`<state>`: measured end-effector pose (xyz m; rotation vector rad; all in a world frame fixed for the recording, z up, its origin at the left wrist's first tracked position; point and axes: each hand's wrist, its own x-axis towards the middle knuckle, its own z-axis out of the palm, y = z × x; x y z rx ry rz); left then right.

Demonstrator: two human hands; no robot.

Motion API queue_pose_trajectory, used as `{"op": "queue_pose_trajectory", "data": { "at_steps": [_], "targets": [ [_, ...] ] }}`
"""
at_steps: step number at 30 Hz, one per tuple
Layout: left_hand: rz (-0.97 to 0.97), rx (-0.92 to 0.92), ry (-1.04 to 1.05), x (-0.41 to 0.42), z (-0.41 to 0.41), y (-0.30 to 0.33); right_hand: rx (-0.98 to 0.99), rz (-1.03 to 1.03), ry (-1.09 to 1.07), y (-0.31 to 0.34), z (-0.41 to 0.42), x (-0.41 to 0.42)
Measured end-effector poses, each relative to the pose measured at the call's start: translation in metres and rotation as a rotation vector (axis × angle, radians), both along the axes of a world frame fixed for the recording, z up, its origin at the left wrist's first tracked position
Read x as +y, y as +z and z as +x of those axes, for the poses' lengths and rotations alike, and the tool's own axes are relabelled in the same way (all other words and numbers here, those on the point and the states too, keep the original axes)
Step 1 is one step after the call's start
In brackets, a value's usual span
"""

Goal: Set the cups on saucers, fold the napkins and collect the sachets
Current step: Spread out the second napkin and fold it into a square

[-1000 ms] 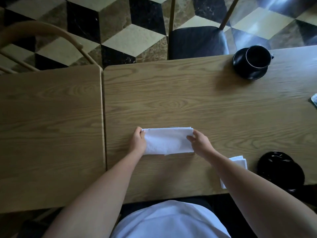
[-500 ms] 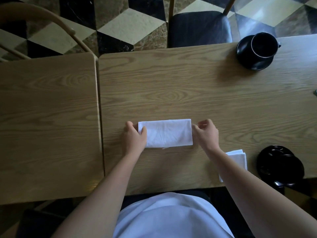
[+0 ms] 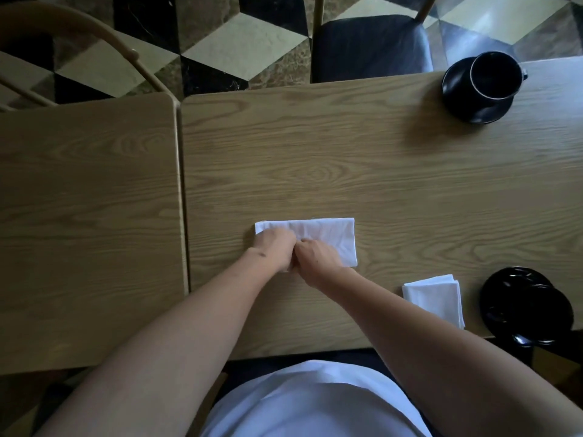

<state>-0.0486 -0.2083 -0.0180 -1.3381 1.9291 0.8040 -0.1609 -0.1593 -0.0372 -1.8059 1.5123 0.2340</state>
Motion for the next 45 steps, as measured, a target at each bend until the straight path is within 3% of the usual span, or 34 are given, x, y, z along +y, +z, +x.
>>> {"op": "queue_pose_trajectory", "data": {
  "at_steps": [13,22,29,41,45],
  "targets": [
    [0.040,-0.121,-0.032,-0.004,0.013,0.005,0.145,0.061,-0.142,0.003,-0.097,0.015],
    [0.088,-0.162,-0.367,-0.023,0.025,0.014,0.194,0.183,0.114,0.015,-0.101,-0.008],
    [0.127,-0.133,-0.427,-0.023,0.024,0.012,0.141,0.251,-0.033,0.018,-0.097,-0.012],
    [-0.075,-0.157,-0.207,-0.003,0.022,0.004,0.272,0.203,0.150,0.033,-0.088,-0.021],
    [-0.134,-0.126,0.011,0.024,0.028,0.008,0.132,-0.130,-0.305,0.037,-0.081,-0.043]
  ]
}}
